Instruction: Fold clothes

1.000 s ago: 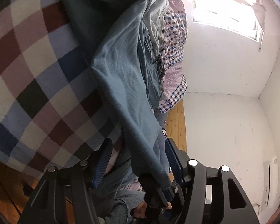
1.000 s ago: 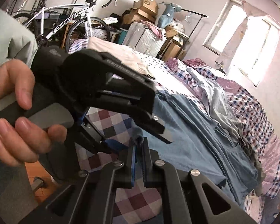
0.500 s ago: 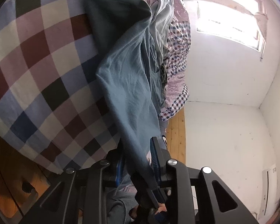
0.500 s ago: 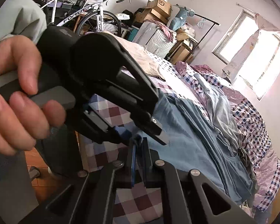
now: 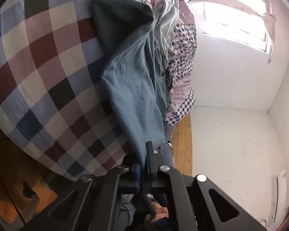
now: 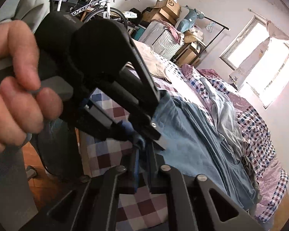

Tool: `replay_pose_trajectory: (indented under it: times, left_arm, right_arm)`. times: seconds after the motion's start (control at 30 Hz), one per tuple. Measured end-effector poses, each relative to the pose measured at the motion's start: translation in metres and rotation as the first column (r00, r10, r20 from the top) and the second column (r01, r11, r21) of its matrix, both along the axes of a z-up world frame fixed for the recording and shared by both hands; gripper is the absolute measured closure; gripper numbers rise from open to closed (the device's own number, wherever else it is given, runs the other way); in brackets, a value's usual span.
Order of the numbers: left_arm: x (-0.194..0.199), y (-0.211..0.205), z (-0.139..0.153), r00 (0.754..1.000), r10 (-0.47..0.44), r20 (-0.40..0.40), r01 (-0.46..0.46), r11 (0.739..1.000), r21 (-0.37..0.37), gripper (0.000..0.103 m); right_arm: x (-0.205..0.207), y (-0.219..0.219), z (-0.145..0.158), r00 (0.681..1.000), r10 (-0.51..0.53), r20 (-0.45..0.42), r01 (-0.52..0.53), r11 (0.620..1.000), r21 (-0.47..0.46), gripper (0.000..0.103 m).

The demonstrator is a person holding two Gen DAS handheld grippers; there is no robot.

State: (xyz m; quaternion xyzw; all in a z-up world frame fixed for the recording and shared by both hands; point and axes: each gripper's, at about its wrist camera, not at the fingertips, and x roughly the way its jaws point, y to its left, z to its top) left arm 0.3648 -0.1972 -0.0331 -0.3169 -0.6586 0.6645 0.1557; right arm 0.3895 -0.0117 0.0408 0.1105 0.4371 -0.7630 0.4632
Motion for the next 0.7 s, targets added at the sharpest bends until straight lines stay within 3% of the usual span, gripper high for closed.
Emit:
replay_pose_trajectory:
  times: [0.03, 0.1, 0.2, 0.4, 0.7]
  left_arm:
    - [-0.001, 0.001, 0.002, 1.0, 0.0, -0.004, 0.0, 1.0, -0.005, 0.1]
    - [-0.009, 0.005, 0.007, 1.0, -0.004, -0.015, 0.004, 1.0, -0.009, 0.1]
    - [-0.01, 0.002, 0.014, 1.0, -0.006, -0.025, 0.005, 1.0, -0.021, 0.1]
    - [-0.025, -0.018, 0.053, 0.995, 0.021, -0.102, -0.027, 0.998, -0.057, 0.1]
    - [-0.058, -0.089, 0.124, 0.963, 0.124, -0.239, -0.158, 0.979, -0.127, 0.1]
  right_arm:
    - [0.001, 0.001, 0.0, 1.0, 0.0, -0.006, 0.0, 1.0, 0.003, 0.084]
    - [0.003, 0.003, -0.001, 1.0, 0.001, -0.018, -0.001, 1.0, 0.008, 0.062]
    - [0.006, 0.009, 0.0, 0.999, -0.015, -0.039, 0.015, 1.0, 0.001, 0.049]
    - [-0.004, 0.031, 0.008, 0.99, -0.133, -0.049, 0.131, 0.991, -0.029, 0.037]
    - [-0.024, 0.066, 0.005, 0.941, -0.339, -0.008, 0.339, 0.941, -0.015, 0.036]
